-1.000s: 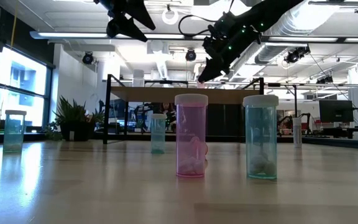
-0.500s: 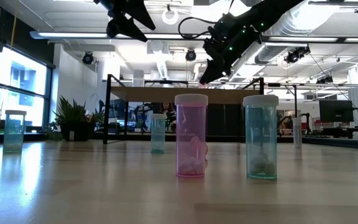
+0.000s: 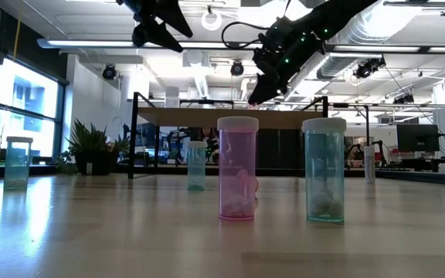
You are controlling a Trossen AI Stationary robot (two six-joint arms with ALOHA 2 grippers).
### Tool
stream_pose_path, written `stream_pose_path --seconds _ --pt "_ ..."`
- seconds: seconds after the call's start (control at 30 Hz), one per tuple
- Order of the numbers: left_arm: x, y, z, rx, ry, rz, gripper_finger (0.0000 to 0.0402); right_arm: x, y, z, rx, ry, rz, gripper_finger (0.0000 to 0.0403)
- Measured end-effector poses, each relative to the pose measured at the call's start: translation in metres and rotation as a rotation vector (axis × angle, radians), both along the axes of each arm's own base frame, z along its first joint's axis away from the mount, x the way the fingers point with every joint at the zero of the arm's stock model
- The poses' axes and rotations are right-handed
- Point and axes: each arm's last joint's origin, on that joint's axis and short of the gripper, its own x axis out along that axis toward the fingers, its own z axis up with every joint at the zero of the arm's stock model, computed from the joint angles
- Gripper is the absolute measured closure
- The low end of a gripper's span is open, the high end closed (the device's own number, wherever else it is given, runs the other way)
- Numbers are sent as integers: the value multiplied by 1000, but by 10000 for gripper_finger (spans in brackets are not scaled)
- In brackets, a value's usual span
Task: Pick and place medicine bottles onto shelf by color
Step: Put the right pink pill bottle on the shelf
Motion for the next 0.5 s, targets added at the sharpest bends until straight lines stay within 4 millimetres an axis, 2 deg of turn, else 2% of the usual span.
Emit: stream_pose_path --seconds 0.13,0.5 --pt "-1 0 -1 -5 10 0 149 -2 2 4 1 -11 -5 230" --pt "-3 -2 -5 -42 48 -19 149 -5 5 10 17 -22 -18 229"
